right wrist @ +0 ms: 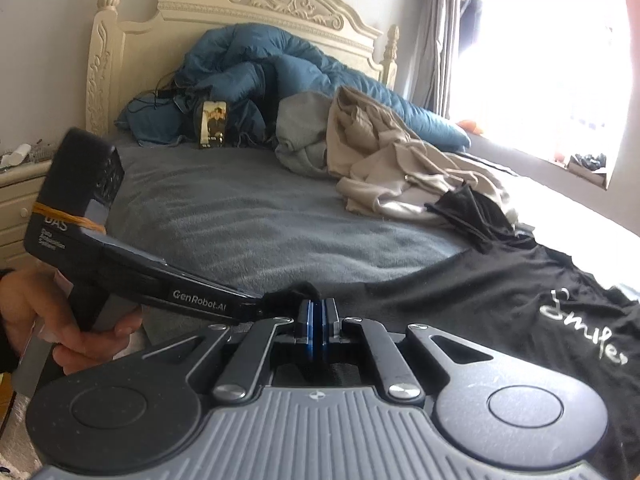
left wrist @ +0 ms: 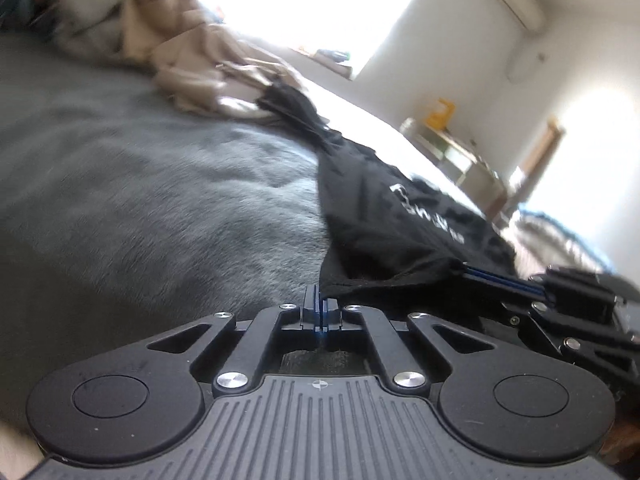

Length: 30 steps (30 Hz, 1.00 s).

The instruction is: Fold clothes

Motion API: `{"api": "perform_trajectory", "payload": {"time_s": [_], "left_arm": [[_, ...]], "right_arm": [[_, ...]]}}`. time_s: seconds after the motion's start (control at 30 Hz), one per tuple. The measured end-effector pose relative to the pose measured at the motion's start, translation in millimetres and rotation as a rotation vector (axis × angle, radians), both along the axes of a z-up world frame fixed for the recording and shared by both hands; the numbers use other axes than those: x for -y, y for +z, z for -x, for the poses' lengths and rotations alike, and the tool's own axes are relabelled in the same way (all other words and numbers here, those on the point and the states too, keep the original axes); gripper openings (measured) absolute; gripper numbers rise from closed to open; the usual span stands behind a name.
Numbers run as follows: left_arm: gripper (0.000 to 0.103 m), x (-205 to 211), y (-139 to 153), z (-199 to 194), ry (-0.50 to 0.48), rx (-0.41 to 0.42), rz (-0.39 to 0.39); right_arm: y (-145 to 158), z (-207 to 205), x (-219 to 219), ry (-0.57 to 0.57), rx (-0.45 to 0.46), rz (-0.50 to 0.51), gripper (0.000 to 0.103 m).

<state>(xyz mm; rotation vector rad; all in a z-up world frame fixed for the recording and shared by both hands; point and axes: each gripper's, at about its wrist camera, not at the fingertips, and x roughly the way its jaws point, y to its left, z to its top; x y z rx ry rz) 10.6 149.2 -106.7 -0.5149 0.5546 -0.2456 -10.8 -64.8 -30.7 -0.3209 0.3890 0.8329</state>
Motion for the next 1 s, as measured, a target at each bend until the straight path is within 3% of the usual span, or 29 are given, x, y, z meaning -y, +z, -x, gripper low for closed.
{"api": "perform_trajectory", "payload": {"time_s": [0.2,0.37,0.47,0.63,0.73,0.9,0.97,1.0], "left_arm": [[0.000,-19.3,-19.5,17.0,0.040,-0.100,0.261],[0.000,-29.5,-35.3,24.4,0.091,-0.108,0.369],[0.000,-31.4,-38.4,27.1,0.102,-0.097,0.383],[0.000,-31.1,-41.6,30.2,0.110,-0.091,0.329],[0.000,-36.4,-43.4,35.9,0.106,-0.091,0.304],[0.000,-61.0,-44.7,54.5,0.132,-0.080,0.330],[0.004,-67.2,-38.6,56.9,0.137,-0.059,0.331],[0.011,-66.8,-33.2,54.6,0.122,-0.046,0.322]], "right_arm": [[-4.8,4.7,-6.5,0.034,0.013,0.032,0.004],[-18.9,5.4,-16.0,0.060,-0.022,0.077,0.004],[-29.9,9.0,-21.9,0.076,-0.019,0.115,0.004],[-49.1,13.5,-31.2,0.097,-0.005,0.185,0.005],[-57.3,16.3,-33.6,0.101,0.005,0.211,0.009],[-58.3,22.7,-28.5,0.127,-0.003,0.194,0.021],[-57.1,23.8,-23.1,0.129,-0.014,0.185,0.021],[-55.4,23.6,-19.0,0.125,-0.028,0.175,0.021]]}}
